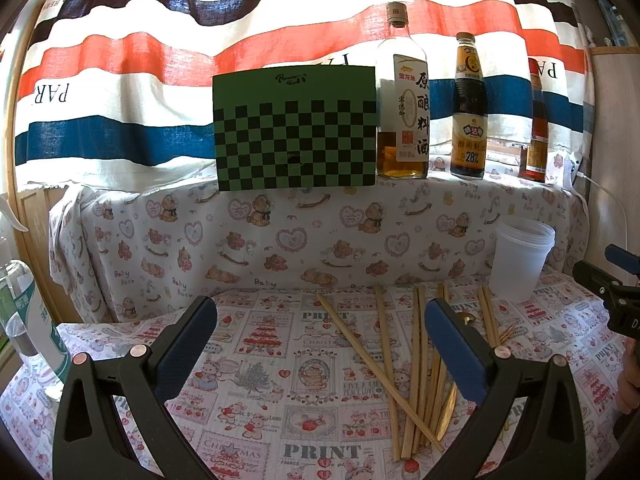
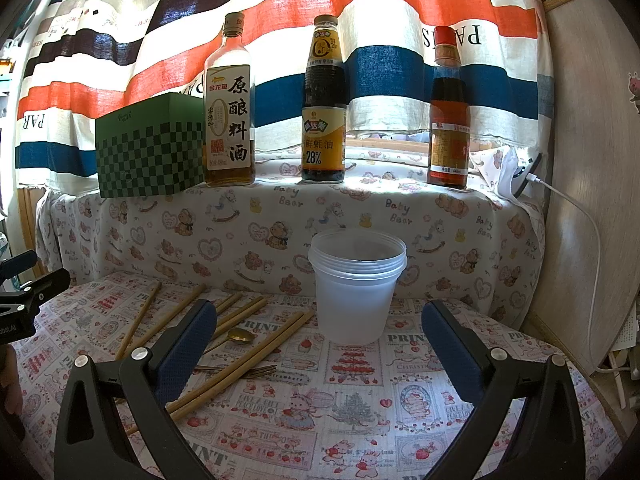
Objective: Organize utensils
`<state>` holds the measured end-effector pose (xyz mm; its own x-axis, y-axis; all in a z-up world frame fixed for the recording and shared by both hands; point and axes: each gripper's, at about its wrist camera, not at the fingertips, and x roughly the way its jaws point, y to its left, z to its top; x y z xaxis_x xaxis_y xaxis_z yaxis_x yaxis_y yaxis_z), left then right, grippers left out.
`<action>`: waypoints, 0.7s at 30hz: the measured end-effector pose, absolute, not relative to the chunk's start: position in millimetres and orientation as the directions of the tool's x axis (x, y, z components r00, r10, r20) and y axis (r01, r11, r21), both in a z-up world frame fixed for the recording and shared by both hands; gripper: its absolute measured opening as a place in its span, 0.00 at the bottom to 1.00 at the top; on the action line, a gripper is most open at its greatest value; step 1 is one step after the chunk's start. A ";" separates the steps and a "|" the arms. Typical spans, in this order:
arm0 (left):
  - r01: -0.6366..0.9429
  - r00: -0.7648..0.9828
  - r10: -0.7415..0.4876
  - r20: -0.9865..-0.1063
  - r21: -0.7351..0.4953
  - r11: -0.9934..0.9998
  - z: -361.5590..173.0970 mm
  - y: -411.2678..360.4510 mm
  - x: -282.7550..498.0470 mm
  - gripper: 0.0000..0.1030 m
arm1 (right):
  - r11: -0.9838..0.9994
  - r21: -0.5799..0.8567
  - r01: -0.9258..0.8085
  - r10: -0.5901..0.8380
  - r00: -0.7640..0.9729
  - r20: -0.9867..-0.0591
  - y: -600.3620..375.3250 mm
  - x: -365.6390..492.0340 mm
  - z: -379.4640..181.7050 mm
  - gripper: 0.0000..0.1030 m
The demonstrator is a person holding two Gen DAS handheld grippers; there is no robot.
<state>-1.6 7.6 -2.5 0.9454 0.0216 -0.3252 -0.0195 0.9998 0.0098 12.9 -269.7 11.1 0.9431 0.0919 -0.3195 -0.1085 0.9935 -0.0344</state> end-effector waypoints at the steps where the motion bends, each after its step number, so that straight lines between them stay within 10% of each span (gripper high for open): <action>1: -0.019 0.945 0.021 -0.325 0.009 1.000 -2.3 7.4 -1.5 1.00 | 0.993 -0.035 -0.108 0.092 0.943 -0.320 -269.7 12.9 11.1 1.00; 21: -0.018 0.944 0.021 -0.328 0.010 1.000 -2.2 6.4 -1.4 1.00 | 0.994 -0.034 -0.107 0.091 0.944 -0.318 -268.4 10.8 12.4 1.00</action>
